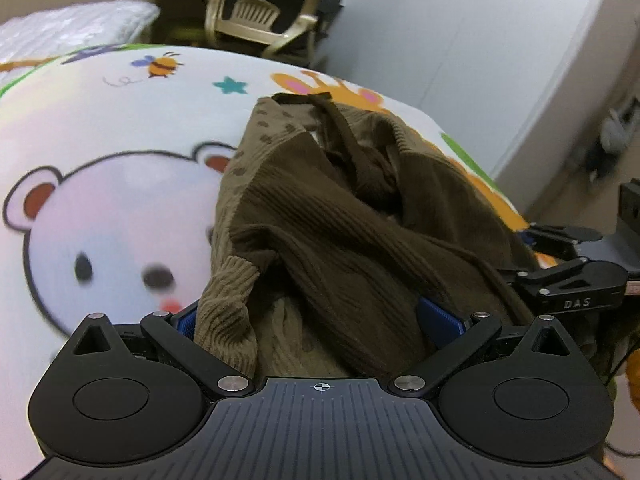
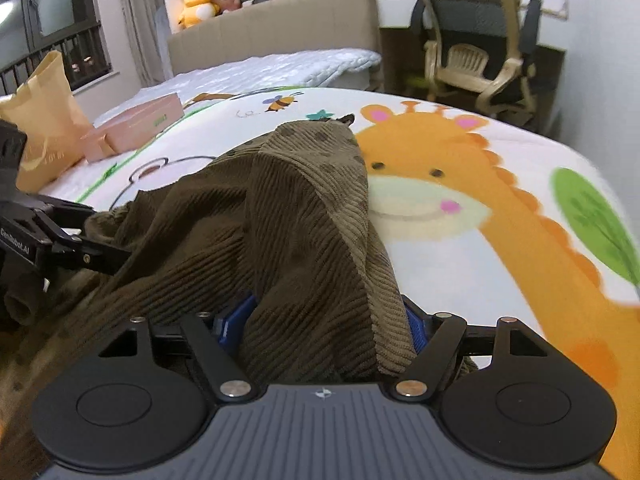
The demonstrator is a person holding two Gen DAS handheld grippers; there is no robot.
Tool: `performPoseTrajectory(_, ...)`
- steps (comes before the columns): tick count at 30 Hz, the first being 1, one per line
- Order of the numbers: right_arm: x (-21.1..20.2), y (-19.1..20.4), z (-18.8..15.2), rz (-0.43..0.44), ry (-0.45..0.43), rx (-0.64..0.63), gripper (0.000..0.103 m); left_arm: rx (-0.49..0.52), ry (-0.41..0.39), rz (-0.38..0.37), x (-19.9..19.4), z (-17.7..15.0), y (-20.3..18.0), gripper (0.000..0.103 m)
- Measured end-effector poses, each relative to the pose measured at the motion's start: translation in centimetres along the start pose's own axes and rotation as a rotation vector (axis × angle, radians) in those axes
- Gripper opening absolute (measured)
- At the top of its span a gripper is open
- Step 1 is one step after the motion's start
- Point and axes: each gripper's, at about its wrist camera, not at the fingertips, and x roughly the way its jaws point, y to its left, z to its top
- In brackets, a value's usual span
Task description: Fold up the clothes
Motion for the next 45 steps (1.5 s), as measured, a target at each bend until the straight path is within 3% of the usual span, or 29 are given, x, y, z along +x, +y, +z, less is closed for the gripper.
performPoseTrajectory(3, -1.6, -0.2, -1.1, -0.032, -0.032, 0.04, 0.08, -0.028, -0.035, -0.008, -2.0, -1.3, -0.9, 0.103)
performPoseTrajectory(8, -4.3, -0.5, -2.9, -0.084, -0.084, 0.106, 0.089, -0.165, -0.144, -0.142, -6.6, -2.8, -0.5, 0.103)
performPoseTrajectory(13, -6.7, -0.4, -4.2, -0.124, -0.132, 0.142, 0.09, -0.256, -0.06, -0.321, -6.3, -4.2, -0.7, 0.103)
performPoseTrajectory(16, -7.9, 0.2, -4.5, -0.13, -0.155, 0.125, 0.091, -0.227, -0.005, -0.354, -5.0, -4.3, -2.1, 0.102)
performPoseTrajectory(18, -8.7, 0.6, -4.6, -0.135, -0.17, 0.113, 0.091, -0.196, 0.022, -0.338, -4.1, -4.1, -3.0, 0.1)
performPoseTrajectory(21, -10.4, 2.5, -5.0, -0.061, -0.141, 0.016, 0.091, -0.176, 0.057, -0.298, -2.6, -3.9, -3.4, 0.095)
performPoseTrajectory(23, -11.3, 3.6, -5.4, -0.023, -0.119, -0.037, 0.091, -0.201, 0.07, -0.277, -1.7, -3.7, -2.9, 0.084)
performPoseTrajectory(25, -11.8, 4.1, -5.8, -0.027, -0.104, -0.044, 0.091, -0.243, 0.075, -0.284, -0.6, -3.4, -2.5, 0.084)
performPoseTrajectory(28, -12.7, 4.6, -6.4, -0.044, -0.094, -0.053, 0.091, -0.266, 0.078, -0.294, 1.0, -2.7, -2.7, 0.072)
performPoseTrajectory(30, -13.2, 4.7, -6.3, -0.068, -0.113, -0.059, 0.091, -0.255, 0.073, -0.303, 1.5, -1.9, -3.1, 0.043)
performPoseTrajectory(31, -13.5, 4.8, -6.3, -0.079, -0.122, -0.064, 0.091, -0.252, 0.059, -0.304, 1.5, -1.1, -3.1, 0.036)
performPoseTrajectory(32, -13.7, 4.9, -6.3, -0.089, -0.131, -0.069, 0.091, -0.251, 0.038, -0.302, 1.3, -0.1, -3.0, 0.023)
performPoseTrajectory(35, -13.7, 5.7, -6.0, -0.089, -0.149, -0.091, 0.091, -0.226, -0.107, -0.265, -1.2, 3.4, -1.9, 0.021)
performPoseTrajectory(39, -12.7, 7.9, -5.5, -0.002, -0.134, -0.164, 0.092, -0.233, -0.303, -0.145, -6.4, 6.4, 1.5, 0.02)
performPoseTrajectory(42, -11.0, 9.8, -5.6, 0.09, -0.068, -0.255, 0.093, -0.302, -0.353, -0.045, -8.7, 6.4, 5.0, 0.021)
performPoseTrajectory(45, -8.8, 11.1, -6.1, 0.148, 0.011, -0.322, 0.093, -0.376, -0.337, 0.014, -9.0, 5.1, 7.8, 0.021)
